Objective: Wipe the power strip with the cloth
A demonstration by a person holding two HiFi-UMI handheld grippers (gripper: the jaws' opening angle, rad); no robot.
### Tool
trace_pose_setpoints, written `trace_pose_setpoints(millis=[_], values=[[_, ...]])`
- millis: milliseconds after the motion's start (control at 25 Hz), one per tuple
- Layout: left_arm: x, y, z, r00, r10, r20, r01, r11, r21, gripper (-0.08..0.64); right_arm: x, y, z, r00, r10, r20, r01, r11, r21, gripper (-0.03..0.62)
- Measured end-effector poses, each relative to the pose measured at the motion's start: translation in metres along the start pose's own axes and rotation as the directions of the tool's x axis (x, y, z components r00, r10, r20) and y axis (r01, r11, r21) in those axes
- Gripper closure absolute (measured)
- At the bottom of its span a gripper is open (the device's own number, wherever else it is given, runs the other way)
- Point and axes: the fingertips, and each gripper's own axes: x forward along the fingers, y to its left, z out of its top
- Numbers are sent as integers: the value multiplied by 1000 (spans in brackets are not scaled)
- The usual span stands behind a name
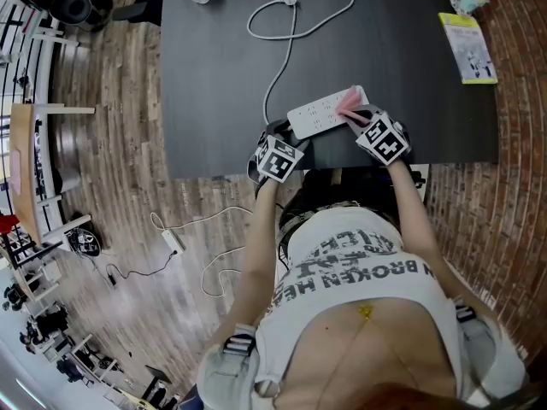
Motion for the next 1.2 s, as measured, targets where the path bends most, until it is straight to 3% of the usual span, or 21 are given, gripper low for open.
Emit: trace_pose_setpoints(millis=[800,1200], values=[[-2,1,3,1000,4,5,-4,1000,8,272,-14,-25,-16,998,-57,3,57,994,97,575],[-3,2,1,1000,1,3,-1,1000,7,272,-23,-41,-28,992,-120,-40,125,984,125,577]])
